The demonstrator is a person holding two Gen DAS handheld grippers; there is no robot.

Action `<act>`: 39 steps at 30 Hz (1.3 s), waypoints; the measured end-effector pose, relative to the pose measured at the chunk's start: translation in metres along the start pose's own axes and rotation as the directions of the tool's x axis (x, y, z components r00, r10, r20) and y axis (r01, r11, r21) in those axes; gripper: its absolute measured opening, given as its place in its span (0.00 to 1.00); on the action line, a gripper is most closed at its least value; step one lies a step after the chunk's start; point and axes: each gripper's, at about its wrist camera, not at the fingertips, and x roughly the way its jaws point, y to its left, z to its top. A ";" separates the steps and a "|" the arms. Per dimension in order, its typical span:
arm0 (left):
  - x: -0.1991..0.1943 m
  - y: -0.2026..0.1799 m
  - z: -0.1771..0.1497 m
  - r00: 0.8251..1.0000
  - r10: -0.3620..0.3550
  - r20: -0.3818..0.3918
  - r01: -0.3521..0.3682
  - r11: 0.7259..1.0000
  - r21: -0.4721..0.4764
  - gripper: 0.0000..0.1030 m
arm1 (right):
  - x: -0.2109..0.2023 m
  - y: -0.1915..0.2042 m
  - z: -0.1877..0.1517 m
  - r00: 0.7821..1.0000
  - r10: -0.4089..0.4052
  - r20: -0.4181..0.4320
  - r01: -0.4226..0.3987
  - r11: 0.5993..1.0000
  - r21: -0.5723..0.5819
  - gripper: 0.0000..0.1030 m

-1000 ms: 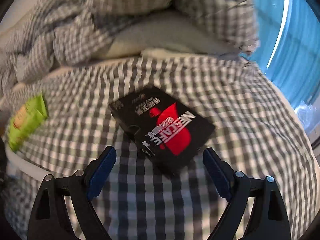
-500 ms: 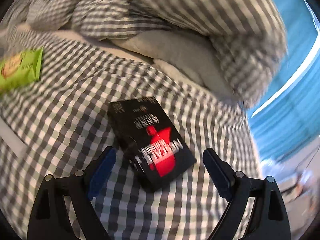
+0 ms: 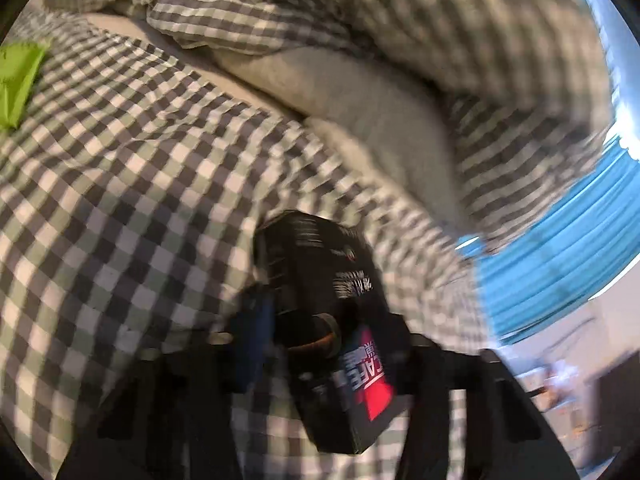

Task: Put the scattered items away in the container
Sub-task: 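Grasp the Nescafe box with the right gripper while the left grasps the black cup, then carry the Nescafe box and black cup into the cardboard box and release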

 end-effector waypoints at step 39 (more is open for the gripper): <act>-0.218 0.142 0.019 0.960 0.060 0.274 -0.025 0.991 -0.131 0.58 | -0.370 0.013 0.068 0.497 0.747 0.441 -0.866 0.462 0.194 0.24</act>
